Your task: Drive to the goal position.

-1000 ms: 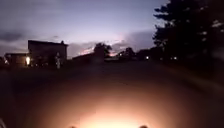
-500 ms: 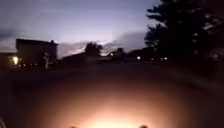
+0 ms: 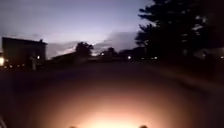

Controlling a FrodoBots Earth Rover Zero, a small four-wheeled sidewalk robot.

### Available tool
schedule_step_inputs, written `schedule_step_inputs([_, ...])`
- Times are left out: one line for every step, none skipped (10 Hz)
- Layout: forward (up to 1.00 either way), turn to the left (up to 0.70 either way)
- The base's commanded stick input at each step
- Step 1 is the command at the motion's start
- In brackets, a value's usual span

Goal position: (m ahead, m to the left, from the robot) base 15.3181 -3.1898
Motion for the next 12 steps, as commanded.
schedule_step_inputs([0.7, 0.0])
schedule_step_inputs([0.7, 0.0])
schedule_step_inputs([0.7, 0.0])
schedule_step_inputs([0.7, 0.0])
schedule_step_inputs([0.7, 0.0])
schedule_step_inputs([0.7, 0.0])
schedule_step_inputs([0.7, 0.0])
schedule_step_inputs([0.7, 0.0])
schedule_step_inputs([0.7, 0.0])
schedule_step_inputs([0.7, 0.0])
schedule_step_inputs([0.7, 0.0])
schedule_step_inputs([0.7, 0.0])
